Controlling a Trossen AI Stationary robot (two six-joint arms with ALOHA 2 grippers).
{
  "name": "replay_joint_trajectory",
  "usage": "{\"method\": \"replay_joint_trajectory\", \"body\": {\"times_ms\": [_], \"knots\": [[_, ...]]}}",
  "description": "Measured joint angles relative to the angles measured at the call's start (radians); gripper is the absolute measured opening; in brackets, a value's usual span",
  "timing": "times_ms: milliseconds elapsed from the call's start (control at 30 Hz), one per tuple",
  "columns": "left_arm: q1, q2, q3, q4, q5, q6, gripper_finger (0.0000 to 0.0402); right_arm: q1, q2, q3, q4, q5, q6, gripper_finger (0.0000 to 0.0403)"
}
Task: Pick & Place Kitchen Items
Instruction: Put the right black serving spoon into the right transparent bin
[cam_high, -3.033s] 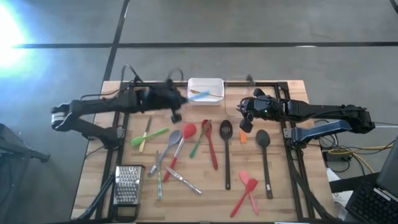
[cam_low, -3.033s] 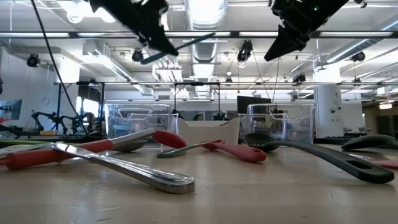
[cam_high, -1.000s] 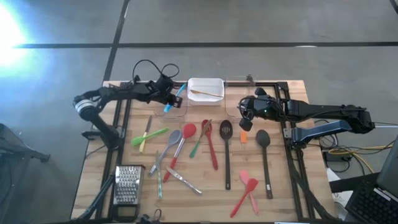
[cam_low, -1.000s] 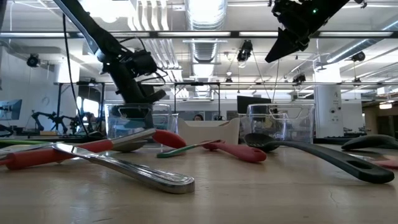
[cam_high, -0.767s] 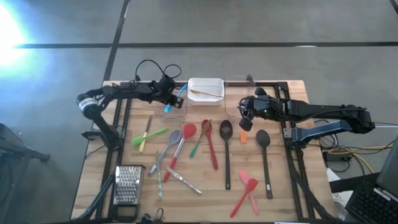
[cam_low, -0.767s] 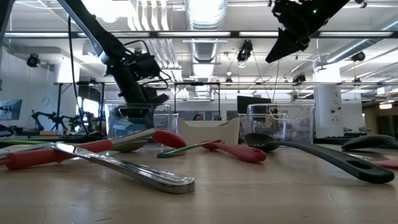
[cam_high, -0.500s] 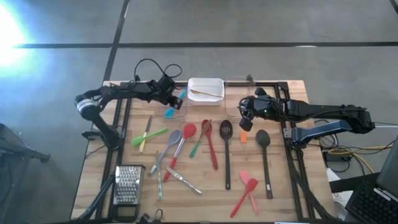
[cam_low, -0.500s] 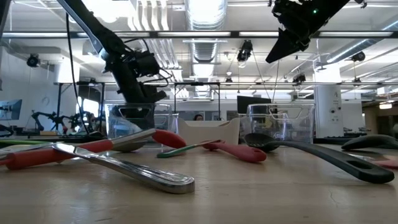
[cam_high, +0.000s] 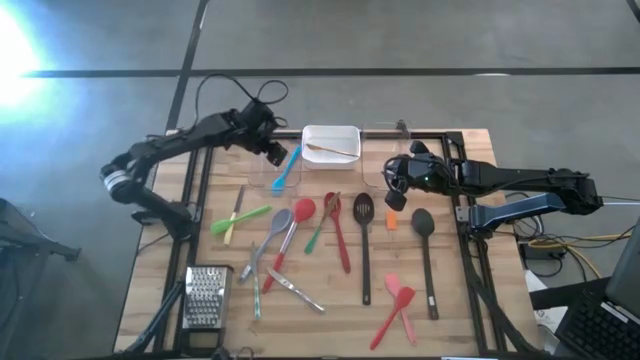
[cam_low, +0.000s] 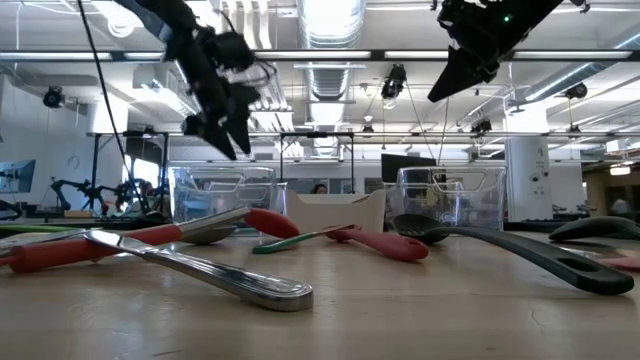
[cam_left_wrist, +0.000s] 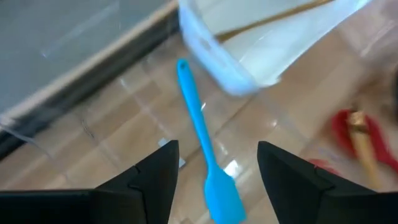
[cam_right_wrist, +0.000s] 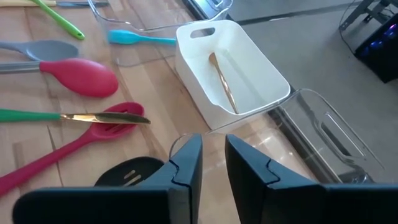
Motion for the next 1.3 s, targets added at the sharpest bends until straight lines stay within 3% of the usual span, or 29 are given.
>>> {"method": "replay_joint_trajectory", "body": {"times_ms": [300,600,733,967,1300], "knots": [[-0.099,-0.261,-0.027,-0.051,-0.022,0.051,0.022,0.0,0.0,0.0,-0.022,0.0,0.003,0.0063],[-0.395,-0.446,-0.135,-0.129,-0.216,0.071,0.022,0.0,0.0,0.0,-0.022,0.0,-0.001,0.0076],[-0.544,-0.481,-0.176,-0.142,-0.3,0.037,0.022,0.0,0.0,0.0,-0.021,0.001,-0.015,0.0077],[-0.711,-0.475,-0.237,-0.15,-0.317,-0.029,0.022,0.0,0.0,0.0,-0.014,0.001,-0.015,0.0068],[-0.749,-0.443,-0.259,-0.177,-0.318,-0.062,0.022,0.0,0.0,0.0,-0.014,0.001,0.002,0.0082]]}}
